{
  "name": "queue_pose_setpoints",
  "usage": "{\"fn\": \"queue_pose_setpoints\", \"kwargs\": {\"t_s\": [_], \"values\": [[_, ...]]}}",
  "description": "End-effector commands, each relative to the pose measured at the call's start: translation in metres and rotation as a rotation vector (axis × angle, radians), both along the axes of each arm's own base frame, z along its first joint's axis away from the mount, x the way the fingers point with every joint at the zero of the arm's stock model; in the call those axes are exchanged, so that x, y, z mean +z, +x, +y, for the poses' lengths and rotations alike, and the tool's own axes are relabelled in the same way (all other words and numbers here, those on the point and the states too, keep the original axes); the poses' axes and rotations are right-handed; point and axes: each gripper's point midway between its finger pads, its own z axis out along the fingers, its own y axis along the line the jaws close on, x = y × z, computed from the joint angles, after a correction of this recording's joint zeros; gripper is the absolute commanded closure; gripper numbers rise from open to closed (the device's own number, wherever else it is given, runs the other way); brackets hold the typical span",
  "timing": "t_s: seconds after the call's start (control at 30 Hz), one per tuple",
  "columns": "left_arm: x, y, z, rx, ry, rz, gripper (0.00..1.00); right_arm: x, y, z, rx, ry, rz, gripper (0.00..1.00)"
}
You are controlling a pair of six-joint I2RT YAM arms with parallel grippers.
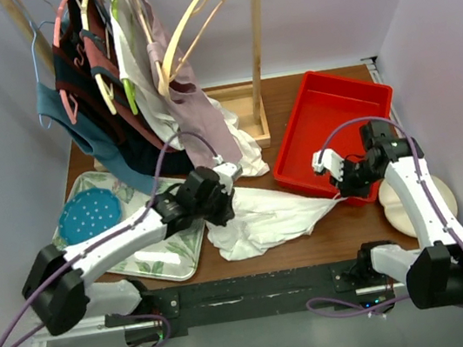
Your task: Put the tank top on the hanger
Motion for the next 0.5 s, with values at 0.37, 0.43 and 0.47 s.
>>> {"fn": "queue_pose_setpoints", "kwargs": {"t_s": [0.37, 0.43, 0.47], "values": [[0.137, 0.019, 0.020, 0.038, -0.291, -0.193, 1.00, 0.100, 0.019, 0.061, 0.125, 0.350, -0.158, 1.00], [0.116, 0.016, 0.020, 0.034, -0.271, -0.149, 1.00, 0.080, 0.015, 0.066, 0.136, 0.354, -0.083, 1.00], [0.107, 0.015, 0.020, 0.036, -0.270, -0.125, 1.00, 0.070, 0.013, 0.066, 0.133, 0.350, -0.052, 1.00]]}}
